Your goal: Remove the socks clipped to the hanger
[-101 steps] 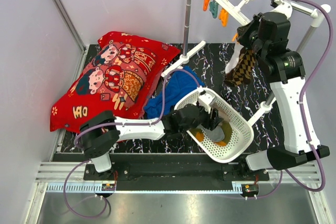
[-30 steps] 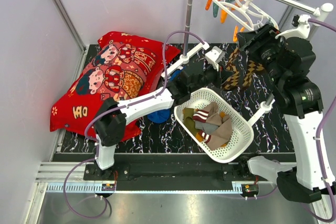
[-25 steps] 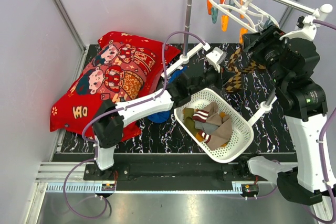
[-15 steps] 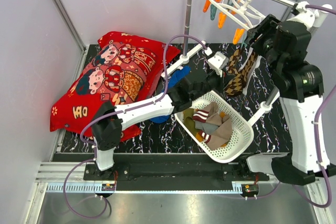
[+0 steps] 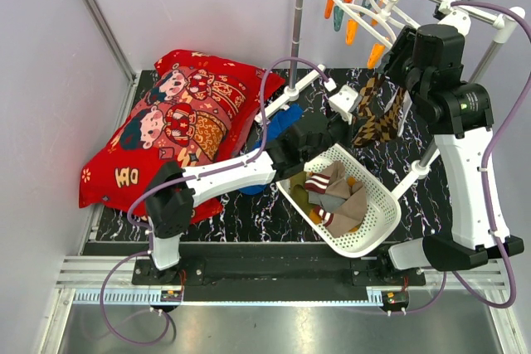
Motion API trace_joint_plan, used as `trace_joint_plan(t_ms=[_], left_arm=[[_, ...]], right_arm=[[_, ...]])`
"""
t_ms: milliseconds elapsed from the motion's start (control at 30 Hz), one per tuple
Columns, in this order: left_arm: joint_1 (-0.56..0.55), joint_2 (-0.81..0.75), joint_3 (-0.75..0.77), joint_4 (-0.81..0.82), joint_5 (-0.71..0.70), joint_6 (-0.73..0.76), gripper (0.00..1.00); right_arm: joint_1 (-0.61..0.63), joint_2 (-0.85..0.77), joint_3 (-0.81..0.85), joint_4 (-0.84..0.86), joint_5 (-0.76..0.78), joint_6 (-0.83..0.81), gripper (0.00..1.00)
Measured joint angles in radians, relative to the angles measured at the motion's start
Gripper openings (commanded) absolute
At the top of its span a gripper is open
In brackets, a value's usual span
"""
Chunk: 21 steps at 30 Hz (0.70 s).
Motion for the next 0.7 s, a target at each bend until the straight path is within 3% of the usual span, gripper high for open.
trace_joint_plan(t_ms=[700], left_arm=[[-0.018, 0.0, 0.006, 0.004, -0.012, 0.02, 0.0]], right_arm=[[0.0, 0.053, 0.027, -0.004, 0.018, -0.025, 0.54]])
